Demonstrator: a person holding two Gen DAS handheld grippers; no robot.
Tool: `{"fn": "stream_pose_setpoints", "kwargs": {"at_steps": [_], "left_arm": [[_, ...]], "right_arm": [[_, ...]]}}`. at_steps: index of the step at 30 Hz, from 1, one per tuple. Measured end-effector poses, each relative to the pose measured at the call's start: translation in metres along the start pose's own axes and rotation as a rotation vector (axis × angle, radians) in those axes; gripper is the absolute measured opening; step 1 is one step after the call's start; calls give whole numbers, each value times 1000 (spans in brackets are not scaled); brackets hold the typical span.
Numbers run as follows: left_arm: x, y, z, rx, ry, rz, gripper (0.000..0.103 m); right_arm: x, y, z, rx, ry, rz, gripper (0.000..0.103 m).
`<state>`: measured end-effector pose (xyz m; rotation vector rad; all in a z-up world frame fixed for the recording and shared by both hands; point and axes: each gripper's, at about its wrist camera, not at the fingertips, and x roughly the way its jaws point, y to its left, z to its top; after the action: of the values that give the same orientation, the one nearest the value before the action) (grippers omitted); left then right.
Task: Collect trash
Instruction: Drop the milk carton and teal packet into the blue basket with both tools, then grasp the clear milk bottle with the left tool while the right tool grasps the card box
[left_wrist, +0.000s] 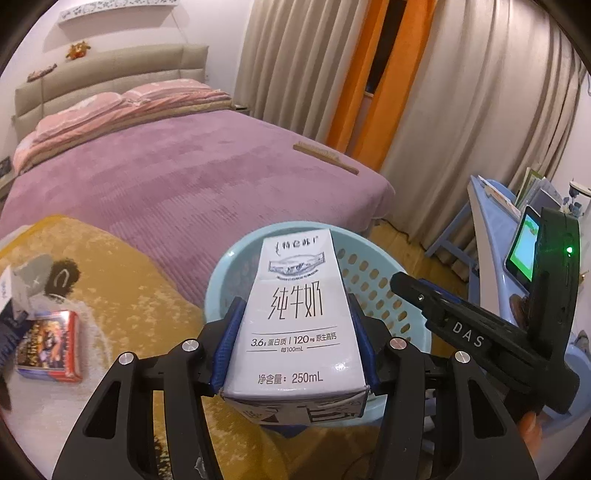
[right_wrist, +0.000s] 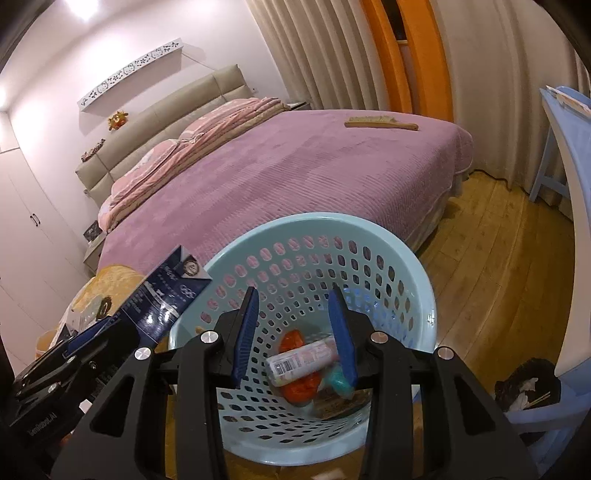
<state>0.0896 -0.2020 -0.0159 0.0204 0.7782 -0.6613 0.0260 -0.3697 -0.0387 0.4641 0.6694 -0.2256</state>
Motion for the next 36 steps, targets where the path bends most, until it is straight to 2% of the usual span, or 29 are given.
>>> {"fn": "stream_pose_setpoints", "kwargs": {"at_steps": [2, 7, 16, 20, 23, 29, 33, 36], "left_arm": [[0, -1, -1, -3, -1, 0, 62], [-14, 7, -6, -9, -15, -6, 66], [-58, 36, -17, -38, -75, 31, 66], [-87, 58, -22, -72, -119, 59, 66], [-113, 78, -27, -94, -157, 106, 69], [-165, 133, -38, -162, -225, 252, 69], [-193, 180, -48, -248, -244, 362, 71], [-208, 214, -57, -301, -238, 440, 71]], "right_arm": [[1, 1, -2, -5, 4, -4, 36], [-1, 2, -2, -5, 1, 8, 40], [-23, 43, -4, -83, -37, 72, 46], [-35, 77, -11, -144, -60, 128, 54], [-40, 105, -21, -202, -74, 173, 58], [-36, 164, -51, -319, -57, 269, 66], [-25, 191, -72, -342, -28, 331, 74], [-17, 210, -89, -381, -5, 350, 75]]}}
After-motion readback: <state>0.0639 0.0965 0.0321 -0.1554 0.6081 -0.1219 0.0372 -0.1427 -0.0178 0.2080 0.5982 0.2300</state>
